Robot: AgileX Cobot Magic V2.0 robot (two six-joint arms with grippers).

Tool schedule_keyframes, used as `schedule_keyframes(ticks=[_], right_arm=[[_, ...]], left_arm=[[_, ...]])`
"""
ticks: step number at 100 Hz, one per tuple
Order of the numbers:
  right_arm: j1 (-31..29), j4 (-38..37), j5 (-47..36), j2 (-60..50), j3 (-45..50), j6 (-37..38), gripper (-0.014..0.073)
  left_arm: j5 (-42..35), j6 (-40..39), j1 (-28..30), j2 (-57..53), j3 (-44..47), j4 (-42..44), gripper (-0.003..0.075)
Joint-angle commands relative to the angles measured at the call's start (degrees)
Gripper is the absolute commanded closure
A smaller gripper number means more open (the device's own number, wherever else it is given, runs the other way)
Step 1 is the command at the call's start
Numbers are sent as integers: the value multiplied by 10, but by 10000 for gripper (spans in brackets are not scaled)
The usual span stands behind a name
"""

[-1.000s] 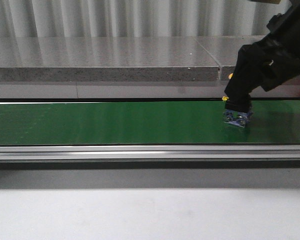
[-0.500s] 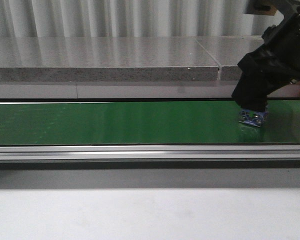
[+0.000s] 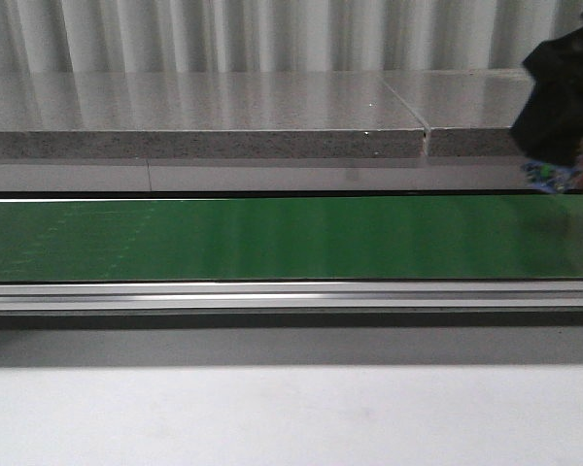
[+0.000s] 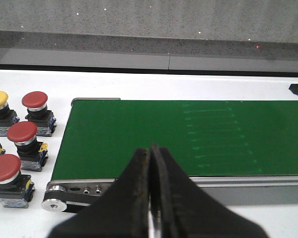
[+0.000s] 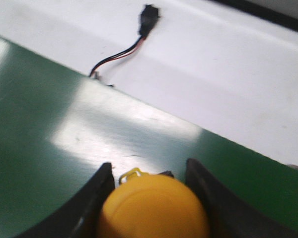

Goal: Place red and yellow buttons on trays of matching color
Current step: 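Lower the right gripper onto the yellow button on the belt and grasp, then carry the yellow button into the yellow tray and release it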

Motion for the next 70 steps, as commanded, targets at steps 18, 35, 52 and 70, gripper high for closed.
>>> schedule_keyframes(ticks=[18, 35, 52, 70], right_arm=[[-155, 13, 8, -70, -14, 29, 363], [-252, 13, 2, -70, -13, 80, 365], [-313, 13, -22, -65, -12, 112, 424], [-346, 13, -31, -45, -8, 114, 439]], left_arm=[[-42, -4, -3, 5, -15, -4, 741], [-42, -4, -3, 5, -15, -4, 741], [-42, -4, -3, 5, -15, -4, 741], [-42, -4, -3, 5, -15, -4, 741]])
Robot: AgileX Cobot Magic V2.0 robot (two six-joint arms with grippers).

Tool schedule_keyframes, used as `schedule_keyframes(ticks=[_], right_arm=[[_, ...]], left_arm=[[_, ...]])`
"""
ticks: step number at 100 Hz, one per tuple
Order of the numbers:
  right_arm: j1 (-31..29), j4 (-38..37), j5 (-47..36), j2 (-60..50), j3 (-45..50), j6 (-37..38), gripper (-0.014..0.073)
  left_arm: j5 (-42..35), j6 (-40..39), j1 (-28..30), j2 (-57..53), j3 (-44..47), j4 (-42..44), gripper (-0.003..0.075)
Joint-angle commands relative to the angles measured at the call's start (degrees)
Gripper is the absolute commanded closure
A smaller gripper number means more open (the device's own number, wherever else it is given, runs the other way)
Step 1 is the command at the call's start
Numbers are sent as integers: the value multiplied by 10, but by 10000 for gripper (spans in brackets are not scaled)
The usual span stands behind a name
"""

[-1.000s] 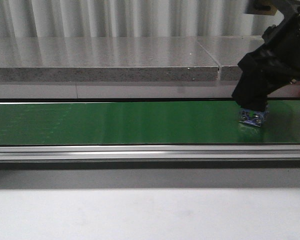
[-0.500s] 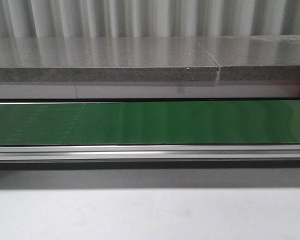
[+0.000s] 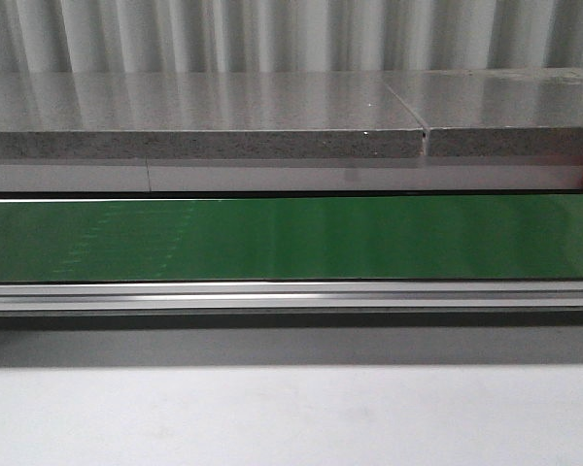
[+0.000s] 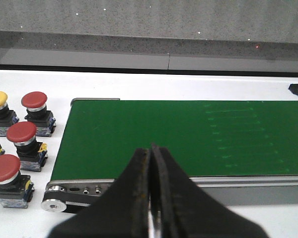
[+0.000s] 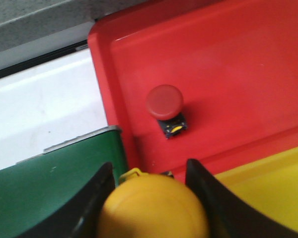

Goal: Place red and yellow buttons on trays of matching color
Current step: 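Carry the yellow button into the yellow tray and release it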

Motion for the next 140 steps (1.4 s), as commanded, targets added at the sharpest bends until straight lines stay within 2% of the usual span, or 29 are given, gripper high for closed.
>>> schedule_keyframes(ticks=[1, 46, 95, 105, 117, 124, 131, 140], right_arm=[[-16, 13, -30, -6, -9, 2, 439], [-36, 33, -157, 8, 110, 2, 439], [-36, 40, -161, 95, 111, 2, 436], [-36, 40, -160, 95, 111, 2, 351], [-36, 40, -158, 95, 111, 2, 120], [-36, 40, -161, 95, 111, 2, 14], [-36, 42, -162, 95, 111, 2, -43], [-36, 55, -164, 93, 110, 2, -50]], left_arm=[[-42, -4, -3, 5, -15, -4, 741], [-42, -4, -3, 5, -15, -4, 741], [-42, -4, -3, 5, -15, -4, 741], [-42, -4, -3, 5, -15, -4, 741], [-42, -4, -3, 5, -15, -4, 741], [-42, -4, -3, 5, -15, -4, 741], [-42, -4, -3, 5, -15, -4, 741], [-42, -4, -3, 5, -15, -4, 741]])
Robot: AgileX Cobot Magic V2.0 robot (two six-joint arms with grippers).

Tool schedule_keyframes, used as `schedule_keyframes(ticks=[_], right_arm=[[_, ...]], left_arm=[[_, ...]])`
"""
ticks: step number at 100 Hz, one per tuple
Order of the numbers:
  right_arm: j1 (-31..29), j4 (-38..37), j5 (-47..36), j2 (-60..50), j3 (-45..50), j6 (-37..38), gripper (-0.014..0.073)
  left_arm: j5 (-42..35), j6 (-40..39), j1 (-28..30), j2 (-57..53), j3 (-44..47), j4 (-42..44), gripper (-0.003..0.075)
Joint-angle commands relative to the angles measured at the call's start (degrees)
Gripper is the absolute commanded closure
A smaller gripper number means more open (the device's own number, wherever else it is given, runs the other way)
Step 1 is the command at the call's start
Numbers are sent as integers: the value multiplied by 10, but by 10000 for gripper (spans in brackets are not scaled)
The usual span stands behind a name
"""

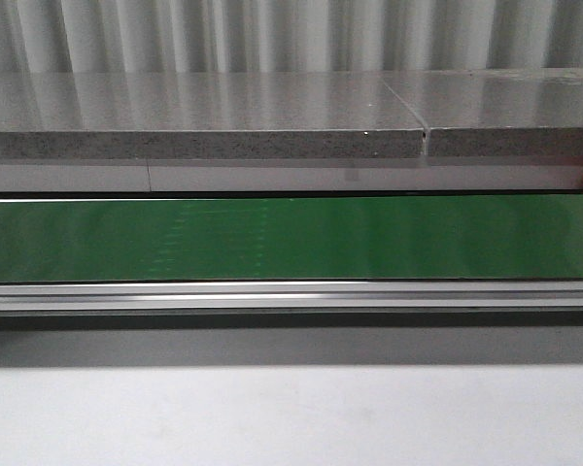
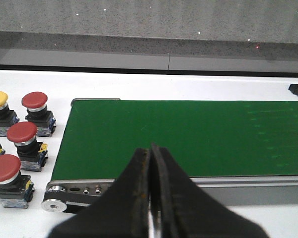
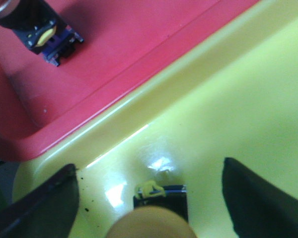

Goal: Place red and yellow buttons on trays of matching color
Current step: 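Carry the yellow button into the yellow tray and release it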

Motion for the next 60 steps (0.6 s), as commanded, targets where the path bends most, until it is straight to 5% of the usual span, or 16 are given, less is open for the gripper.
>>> schedule_keyframes(ticks=[1, 33, 60], right_arm=[[-2, 19, -20, -22, -13, -1, -50], [29, 41, -49, -101, -13, -7, -50], [159, 41, -70, -214, -13, -68, -50]], left_arm=[[-42, -4, -3, 5, -15, -4, 741], [-42, -4, -3, 5, -15, -4, 741], [-42, -4, -3, 5, -15, -4, 741]])
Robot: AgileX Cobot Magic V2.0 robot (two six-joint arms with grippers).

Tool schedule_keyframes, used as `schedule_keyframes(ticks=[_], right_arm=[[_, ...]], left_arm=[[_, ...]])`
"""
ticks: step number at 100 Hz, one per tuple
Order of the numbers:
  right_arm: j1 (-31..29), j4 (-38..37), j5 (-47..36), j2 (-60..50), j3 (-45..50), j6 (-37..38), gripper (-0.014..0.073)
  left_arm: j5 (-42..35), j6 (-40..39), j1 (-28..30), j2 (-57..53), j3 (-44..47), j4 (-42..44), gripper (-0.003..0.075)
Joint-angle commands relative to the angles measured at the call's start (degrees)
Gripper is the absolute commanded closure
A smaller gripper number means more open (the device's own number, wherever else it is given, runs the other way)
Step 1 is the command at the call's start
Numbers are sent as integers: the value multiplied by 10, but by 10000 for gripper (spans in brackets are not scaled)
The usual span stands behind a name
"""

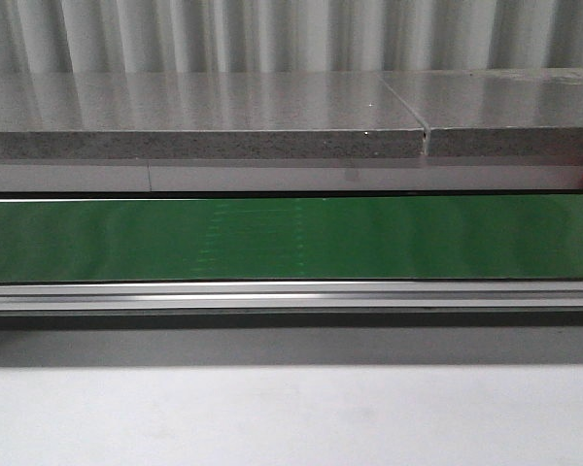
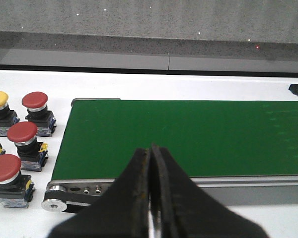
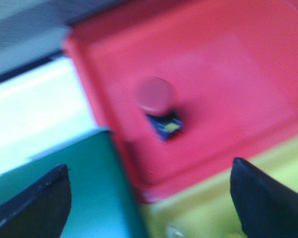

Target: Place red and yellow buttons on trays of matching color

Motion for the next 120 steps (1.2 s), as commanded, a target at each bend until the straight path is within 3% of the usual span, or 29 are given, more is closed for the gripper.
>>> schedule_keyframes(ticks=[1, 27, 47, 61, 80, 88, 120], right_arm=[[39, 8, -28, -54, -13, -27, -50], [157, 8, 0, -175, -13, -79, -50], [199, 8, 57, -262, -6, -90, -29], [208, 8, 66, -313, 20, -90, 132], [208, 8, 64, -367, 55, -89, 537], [208, 8, 63, -373, 55, -89, 669], [208, 8, 62, -372, 55, -89, 662]], left_arm=[[-42, -4, -3, 5, -15, -4, 741], [-42, -4, -3, 5, -15, -4, 741], [-42, -4, -3, 5, -15, -4, 741], [-42, -4, -3, 5, -15, -4, 741], [-42, -4, -3, 5, -15, -4, 741], [-42, -4, -3, 5, -15, -4, 741], [-42, -4, -3, 5, -15, -4, 741]])
